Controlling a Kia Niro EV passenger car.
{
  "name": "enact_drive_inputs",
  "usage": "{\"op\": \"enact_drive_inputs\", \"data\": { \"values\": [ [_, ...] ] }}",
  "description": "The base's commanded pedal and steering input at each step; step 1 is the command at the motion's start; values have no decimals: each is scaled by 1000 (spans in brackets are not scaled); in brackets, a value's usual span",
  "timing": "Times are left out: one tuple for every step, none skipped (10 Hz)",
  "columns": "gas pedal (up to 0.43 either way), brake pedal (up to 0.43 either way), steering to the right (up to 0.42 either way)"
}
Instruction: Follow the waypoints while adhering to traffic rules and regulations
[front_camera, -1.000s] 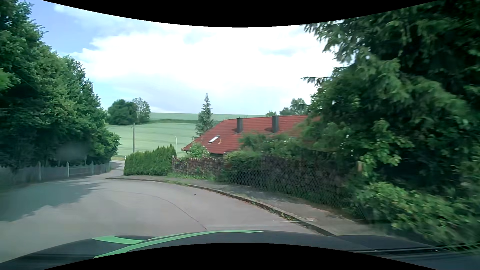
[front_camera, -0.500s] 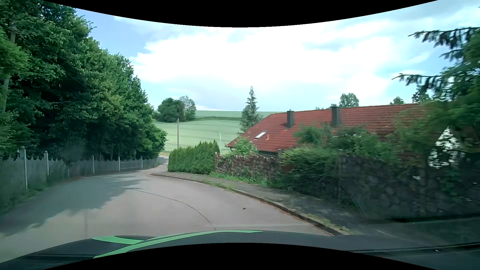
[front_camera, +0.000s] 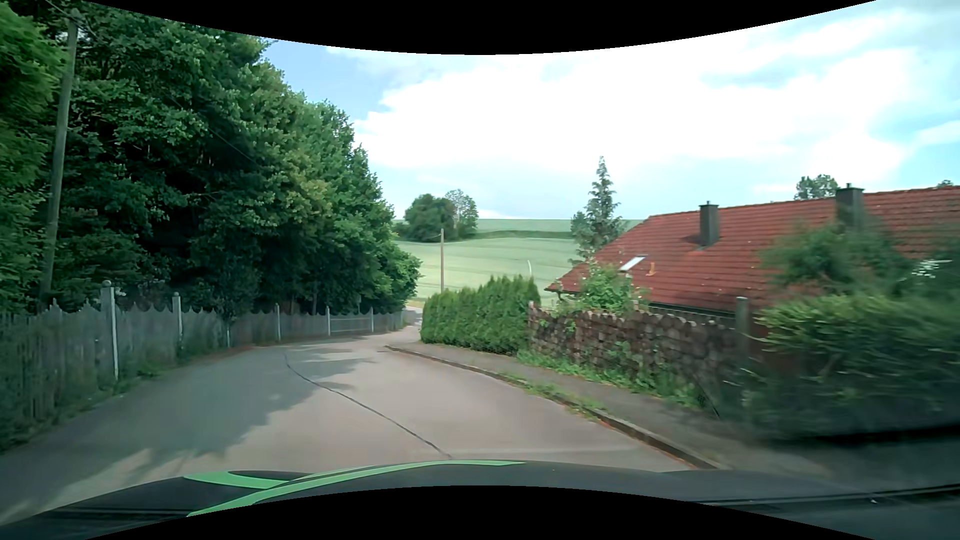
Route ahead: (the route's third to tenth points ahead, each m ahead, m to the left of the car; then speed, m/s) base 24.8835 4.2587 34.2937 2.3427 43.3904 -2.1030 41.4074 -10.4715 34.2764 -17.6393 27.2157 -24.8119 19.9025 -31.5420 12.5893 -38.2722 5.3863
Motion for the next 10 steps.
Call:
{"op": "enact_drive_inputs", "data": {
  "values": [
    [0,0,-297],
    [0,0,-289],
    [0,0,-278],
    [8,0,-257],
    [8,0,-229],
    [8,0,-201],
    [8,0,-171],
    [0,0,-142],
    [0,0,-116],
    [0,0,-99]
  ]
}}
